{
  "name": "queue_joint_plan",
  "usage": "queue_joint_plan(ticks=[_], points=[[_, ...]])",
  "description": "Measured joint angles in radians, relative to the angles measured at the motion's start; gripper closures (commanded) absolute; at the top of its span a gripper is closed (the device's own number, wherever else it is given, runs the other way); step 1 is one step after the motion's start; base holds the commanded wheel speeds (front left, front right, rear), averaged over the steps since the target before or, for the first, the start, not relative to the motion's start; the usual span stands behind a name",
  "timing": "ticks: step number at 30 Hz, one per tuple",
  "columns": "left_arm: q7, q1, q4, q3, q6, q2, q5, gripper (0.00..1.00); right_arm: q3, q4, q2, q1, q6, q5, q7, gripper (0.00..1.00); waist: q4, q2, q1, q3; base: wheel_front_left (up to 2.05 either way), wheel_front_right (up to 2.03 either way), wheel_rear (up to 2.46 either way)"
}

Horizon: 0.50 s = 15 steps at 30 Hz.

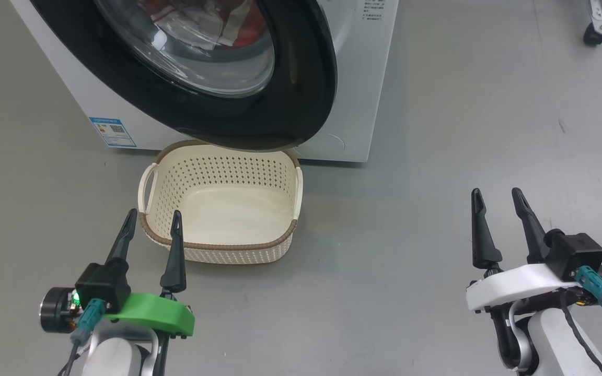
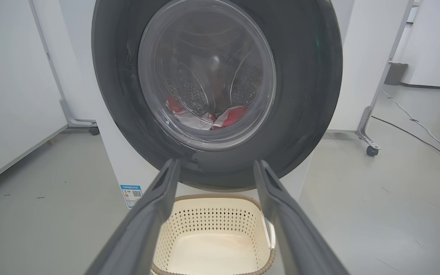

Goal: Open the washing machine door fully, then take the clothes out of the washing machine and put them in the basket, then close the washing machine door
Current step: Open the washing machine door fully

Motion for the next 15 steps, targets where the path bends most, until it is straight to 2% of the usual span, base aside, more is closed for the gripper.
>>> queue_joint_plan(ticks=[10, 11, 12, 13, 15], points=[[0.000, -0.002, -0.020, -0.005, 0.000, 0.000, 0.000, 0.00, 0.012, -0.033, -0.040, -0.045, 0.027, -0.040, 0.000, 0.00, 0.007, 0.0000, 0.0000, 0.051, 0.00, 0.00, 0.00], [0.000, -0.003, -0.021, -0.009, 0.000, 0.000, 0.000, 0.00, 0.012, -0.037, -0.043, -0.061, 0.031, -0.040, 0.002, 0.21, 0.008, 0.0000, 0.0000, 0.058, 0.00, 0.00, 0.00], [0.000, -0.004, -0.021, -0.013, 0.000, 0.000, 0.000, 0.00, 0.013, -0.042, -0.048, -0.077, 0.036, -0.040, 0.010, 0.66, 0.010, 0.0000, 0.0000, 0.065, 0.00, 0.00, 0.00], [0.000, -0.005, -0.023, -0.017, 0.000, 0.000, 0.000, 0.00, 0.014, -0.047, -0.053, -0.095, 0.040, -0.040, 0.014, 1.00, 0.011, 0.0000, 0.0000, 0.072, 0.00, 0.00, 0.00], [0.000, -0.008, -0.026, -0.026, -0.001, 0.000, 0.000, 0.00, 0.016, -0.056, -0.060, -0.130, 0.054, -0.039, 0.031, 1.00, 0.015, 0.0000, 0.0000, 0.086, 0.00, 0.00, 0.00]])
